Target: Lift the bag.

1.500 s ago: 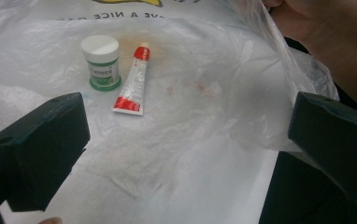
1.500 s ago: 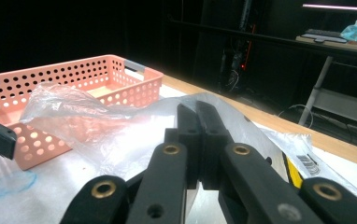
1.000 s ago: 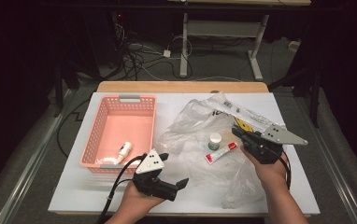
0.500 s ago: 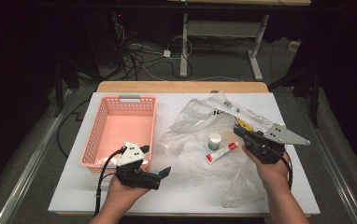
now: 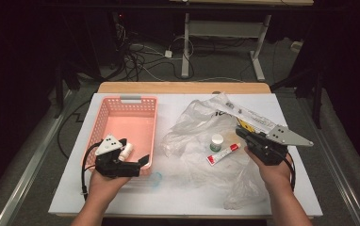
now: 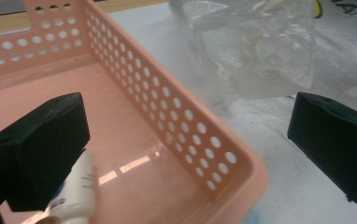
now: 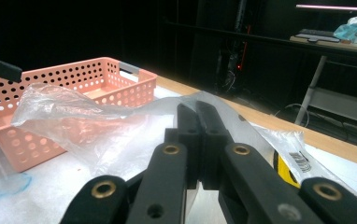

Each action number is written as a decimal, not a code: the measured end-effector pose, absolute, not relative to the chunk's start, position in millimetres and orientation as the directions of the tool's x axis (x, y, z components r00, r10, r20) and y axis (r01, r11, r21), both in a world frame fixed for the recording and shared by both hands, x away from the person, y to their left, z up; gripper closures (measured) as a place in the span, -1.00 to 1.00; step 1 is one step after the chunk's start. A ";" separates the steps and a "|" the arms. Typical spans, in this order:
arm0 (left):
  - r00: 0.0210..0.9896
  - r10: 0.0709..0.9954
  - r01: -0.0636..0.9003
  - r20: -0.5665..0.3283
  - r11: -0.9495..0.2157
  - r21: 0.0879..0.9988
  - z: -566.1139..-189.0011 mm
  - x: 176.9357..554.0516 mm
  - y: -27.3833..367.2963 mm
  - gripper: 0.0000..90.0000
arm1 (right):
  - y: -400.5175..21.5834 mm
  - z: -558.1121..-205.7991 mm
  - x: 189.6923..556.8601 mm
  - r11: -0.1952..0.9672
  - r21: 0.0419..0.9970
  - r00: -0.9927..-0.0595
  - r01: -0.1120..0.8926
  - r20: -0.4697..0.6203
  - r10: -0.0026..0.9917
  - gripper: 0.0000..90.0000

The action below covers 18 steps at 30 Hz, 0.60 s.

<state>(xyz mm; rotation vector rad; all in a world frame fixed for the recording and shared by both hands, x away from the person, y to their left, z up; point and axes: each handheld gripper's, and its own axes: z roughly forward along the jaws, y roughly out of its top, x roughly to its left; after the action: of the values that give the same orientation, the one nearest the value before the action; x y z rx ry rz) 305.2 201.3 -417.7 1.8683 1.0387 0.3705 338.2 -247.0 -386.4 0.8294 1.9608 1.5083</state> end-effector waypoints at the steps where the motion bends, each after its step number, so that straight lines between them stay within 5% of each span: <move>1: 0.586 0.794 0.506 -0.165 -0.199 0.839 -417.9 305.9 204.0 -1.00 | -246.9 -386.6 338.4 0.189 0.970 -0.673 0.151 -0.039 0.738 1.00; 18: 0.527 0.833 0.600 -0.168 -0.225 0.768 -403.2 342.7 223.3 -1.00 | -247.6 -385.8 338.0 0.188 0.971 -0.671 0.150 -0.040 0.740 1.00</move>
<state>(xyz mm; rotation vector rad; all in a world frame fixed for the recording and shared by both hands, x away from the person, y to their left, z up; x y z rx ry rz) 342.7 223.3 -403.2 1.9351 1.1703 0.3547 338.0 -247.6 -385.8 0.8313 1.9568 1.5078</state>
